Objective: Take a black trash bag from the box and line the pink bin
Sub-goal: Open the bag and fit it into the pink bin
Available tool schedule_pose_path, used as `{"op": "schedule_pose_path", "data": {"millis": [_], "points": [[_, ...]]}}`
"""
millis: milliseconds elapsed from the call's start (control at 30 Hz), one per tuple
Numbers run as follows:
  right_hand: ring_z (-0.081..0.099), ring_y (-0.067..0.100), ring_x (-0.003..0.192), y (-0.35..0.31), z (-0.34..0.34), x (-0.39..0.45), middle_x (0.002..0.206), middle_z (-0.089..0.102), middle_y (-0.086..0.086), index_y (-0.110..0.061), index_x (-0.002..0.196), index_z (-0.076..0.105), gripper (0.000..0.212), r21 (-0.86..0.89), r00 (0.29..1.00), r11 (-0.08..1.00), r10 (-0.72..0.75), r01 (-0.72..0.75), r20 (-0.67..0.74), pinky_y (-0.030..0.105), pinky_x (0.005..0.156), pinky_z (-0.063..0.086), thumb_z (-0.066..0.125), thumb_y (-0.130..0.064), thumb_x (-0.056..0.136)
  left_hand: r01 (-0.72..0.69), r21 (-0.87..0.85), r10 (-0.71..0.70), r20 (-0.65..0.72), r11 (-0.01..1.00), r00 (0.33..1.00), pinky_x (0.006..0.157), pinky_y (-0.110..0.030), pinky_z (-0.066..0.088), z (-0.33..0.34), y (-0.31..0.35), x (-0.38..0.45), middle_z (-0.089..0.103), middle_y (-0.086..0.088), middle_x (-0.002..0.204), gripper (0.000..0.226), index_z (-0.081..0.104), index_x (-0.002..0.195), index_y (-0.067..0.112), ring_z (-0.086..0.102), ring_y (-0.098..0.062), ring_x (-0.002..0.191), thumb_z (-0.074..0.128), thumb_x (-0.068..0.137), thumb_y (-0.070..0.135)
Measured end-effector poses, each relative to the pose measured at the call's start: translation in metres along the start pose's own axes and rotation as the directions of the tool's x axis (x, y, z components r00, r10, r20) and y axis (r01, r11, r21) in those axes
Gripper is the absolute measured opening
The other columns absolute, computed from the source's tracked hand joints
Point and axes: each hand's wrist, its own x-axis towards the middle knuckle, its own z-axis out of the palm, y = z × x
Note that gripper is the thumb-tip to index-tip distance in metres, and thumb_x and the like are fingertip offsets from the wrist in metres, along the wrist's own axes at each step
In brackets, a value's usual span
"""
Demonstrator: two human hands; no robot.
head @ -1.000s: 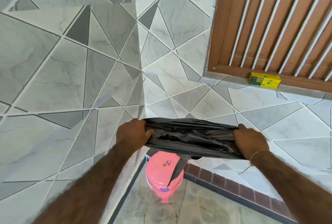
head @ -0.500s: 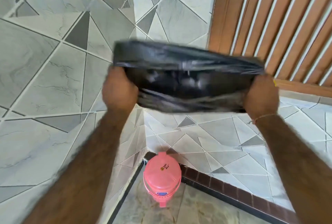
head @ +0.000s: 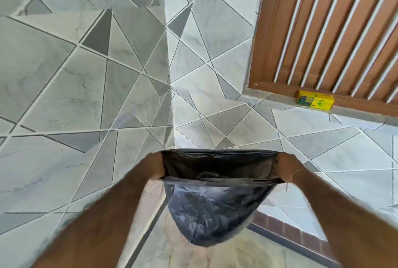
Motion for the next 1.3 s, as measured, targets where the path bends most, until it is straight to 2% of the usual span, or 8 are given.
{"op": "schedule_pose_path", "data": {"millis": [233,333,400,500,700,933,1100,1300], "points": [[0.062,0.039,0.110,-0.022,-0.010,-0.011,0.117,0.067,0.022,-0.002,0.111,0.064,0.036,0.118,0.993,0.992,0.054,-0.042,-0.106,0.037,0.089,0.049,0.063,-0.027,0.085,0.044,-0.362,-0.133,-0.224,0.931,0.966,0.095,-0.040,0.052,-0.006,0.022,-0.003,0.063,-0.014,0.124,0.045,0.055,0.125,0.012,0.062,-0.035,0.110,0.059,0.080,0.010],[0.065,0.042,0.102,-0.016,0.007,-0.020,0.109,0.068,0.024,-0.003,0.106,0.061,0.027,0.199,0.966,0.980,0.074,-0.024,-0.247,0.042,0.085,0.051,0.056,-0.019,0.086,-0.038,-0.076,-0.003,-0.474,0.996,0.881,0.072,-0.044,0.057,0.015,0.036,-0.030,0.058,-0.011,0.110,0.044,0.053,0.122,0.013,0.067,-0.035,0.087,0.059,0.079,0.004],[0.066,0.042,0.100,0.001,0.039,-0.028,0.110,0.068,0.022,-0.011,0.112,0.057,0.027,0.161,0.988,0.987,0.052,-0.028,-0.148,0.043,0.086,0.051,0.044,-0.021,0.090,-0.102,0.175,0.159,-0.354,0.979,0.921,0.065,-0.044,0.058,0.053,0.036,-0.048,0.057,-0.008,0.111,0.051,0.050,0.130,0.017,0.067,-0.031,0.081,0.063,0.081,0.011],[0.066,0.037,0.106,0.028,0.080,-0.035,0.117,0.068,0.016,-0.015,0.116,0.056,0.030,0.099,0.998,0.994,0.048,-0.052,0.047,0.040,0.090,0.051,0.043,-0.026,0.092,-0.032,0.170,0.055,-0.130,0.985,0.990,0.085,-0.045,0.053,0.093,0.029,-0.057,0.046,-0.006,0.129,0.045,0.039,0.136,0.020,0.062,-0.030,0.103,0.047,0.092,0.015],[0.064,0.038,0.110,0.026,0.070,-0.032,0.119,0.067,0.018,-0.006,0.114,0.060,0.033,0.186,0.991,0.982,0.011,-0.036,0.132,0.038,0.092,0.050,0.058,-0.021,0.086,0.008,0.052,0.002,-0.186,0.999,0.983,0.083,-0.043,0.057,0.098,0.048,-0.045,0.048,-0.003,0.126,0.056,0.037,0.136,0.020,0.066,-0.027,0.096,0.061,0.086,0.020],[0.066,0.036,0.104,0.002,0.039,0.002,0.112,0.070,0.019,-0.004,0.106,0.064,0.035,0.293,0.977,0.956,-0.080,0.020,0.195,0.033,0.087,0.050,0.072,-0.028,0.082,0.159,-0.319,-0.226,-0.186,0.934,0.956,0.096,-0.049,0.049,0.074,0.071,-0.023,0.045,-0.014,0.128,0.070,0.024,0.146,0.016,0.059,-0.040,0.109,0.057,0.084,0.019],[0.064,0.039,0.106,-0.028,0.050,0.036,0.114,0.068,0.023,-0.002,0.107,0.062,0.035,0.242,0.975,0.969,-0.105,0.056,0.194,0.036,0.087,0.050,0.071,-0.022,0.080,0.256,-0.330,-0.312,-0.128,0.908,0.941,0.092,-0.052,0.050,0.070,0.034,-0.006,0.044,-0.013,0.118,0.071,0.022,0.142,0.029,0.057,-0.041,0.106,0.060,0.083,0.024],[0.065,0.045,0.098,-0.075,0.081,0.082,0.106,0.069,0.026,-0.003,0.106,0.061,0.029,0.111,0.992,0.989,-0.107,0.098,0.069,0.045,0.084,0.056,0.056,-0.015,0.081,0.240,-0.192,-0.282,-0.232,0.952,0.931,0.083,-0.050,0.055,0.055,-0.026,0.039,0.047,-0.011,0.115,0.059,0.026,0.137,0.032,0.061,-0.038,0.100,0.057,0.088,0.019]]}}
